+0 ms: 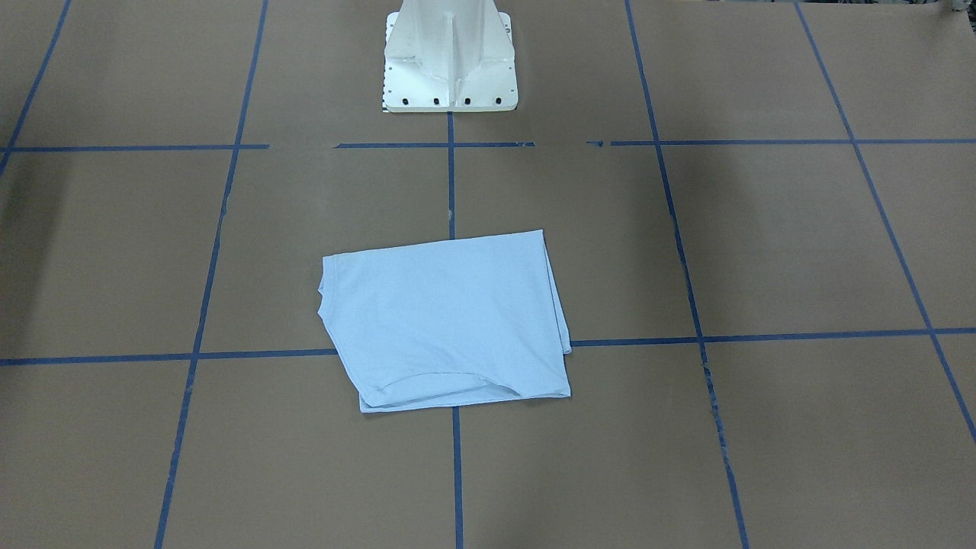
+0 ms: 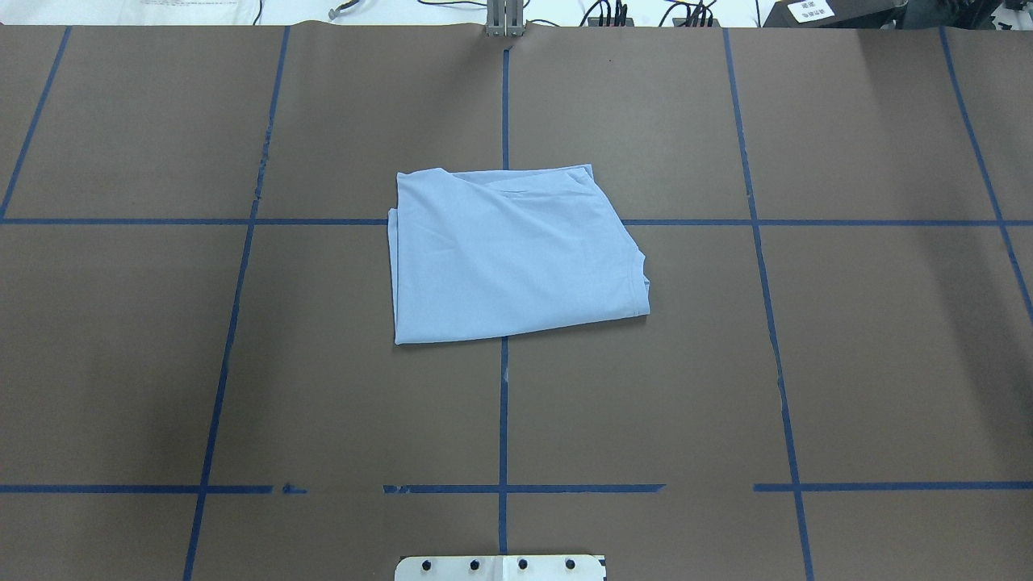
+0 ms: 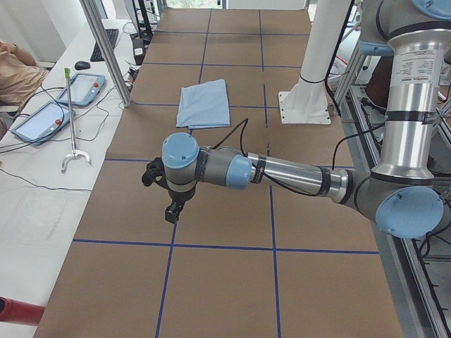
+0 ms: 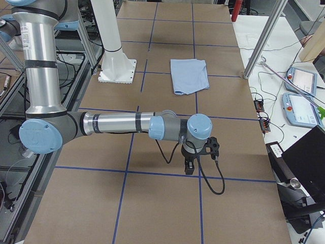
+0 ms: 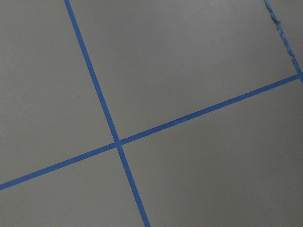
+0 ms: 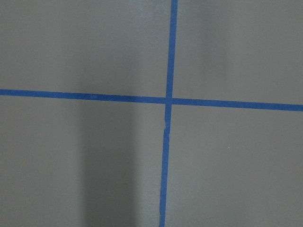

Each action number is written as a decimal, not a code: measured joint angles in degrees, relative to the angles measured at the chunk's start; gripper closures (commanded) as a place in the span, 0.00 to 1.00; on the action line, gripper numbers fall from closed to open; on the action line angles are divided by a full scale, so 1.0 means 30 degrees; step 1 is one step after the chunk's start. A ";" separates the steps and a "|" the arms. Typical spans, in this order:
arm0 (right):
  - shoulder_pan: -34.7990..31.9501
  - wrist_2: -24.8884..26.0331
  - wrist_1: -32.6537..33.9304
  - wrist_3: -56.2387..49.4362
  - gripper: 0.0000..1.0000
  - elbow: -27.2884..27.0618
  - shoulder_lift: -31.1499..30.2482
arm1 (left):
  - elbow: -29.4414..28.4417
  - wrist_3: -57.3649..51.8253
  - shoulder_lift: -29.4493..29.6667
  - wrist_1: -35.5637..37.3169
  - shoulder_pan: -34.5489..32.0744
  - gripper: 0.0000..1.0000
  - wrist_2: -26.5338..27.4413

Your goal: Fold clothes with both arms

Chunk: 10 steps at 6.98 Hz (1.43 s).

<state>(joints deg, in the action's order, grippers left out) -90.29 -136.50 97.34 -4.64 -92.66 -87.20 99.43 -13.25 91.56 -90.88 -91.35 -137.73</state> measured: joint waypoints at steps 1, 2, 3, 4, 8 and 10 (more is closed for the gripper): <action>0.0095 -0.0120 -0.0017 -0.0117 0.00 -0.0168 0.0053 | 0.0049 0.0013 0.0006 0.0050 0.0004 0.00 0.0260; 0.0151 -0.0163 -0.0018 -0.0182 0.00 -0.0249 0.0111 | 0.0075 0.0014 0.0009 0.0066 0.0009 0.00 0.0359; 0.0180 -0.0179 -0.0024 -0.0226 0.00 -0.0262 0.0126 | 0.0136 0.0009 0.0043 0.0059 0.0010 0.00 0.0395; 0.0228 -0.0173 -0.0028 -0.0252 0.00 -0.0259 0.0148 | 0.0188 0.0014 0.0105 0.0030 0.0020 0.00 0.0400; 0.0580 -0.0137 -0.0143 -0.0259 0.00 -0.0352 0.0277 | 0.0476 0.0017 0.0122 -0.0016 0.0030 0.00 0.0151; 0.1039 -0.0137 -0.0877 -0.0195 0.00 -0.0358 0.0465 | 0.0576 0.0051 0.0050 -0.0046 0.0034 0.00 0.0115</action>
<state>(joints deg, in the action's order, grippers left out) -87.18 -136.91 94.71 -5.22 -93.74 -85.81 101.16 -13.09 91.71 -91.02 -91.25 -137.39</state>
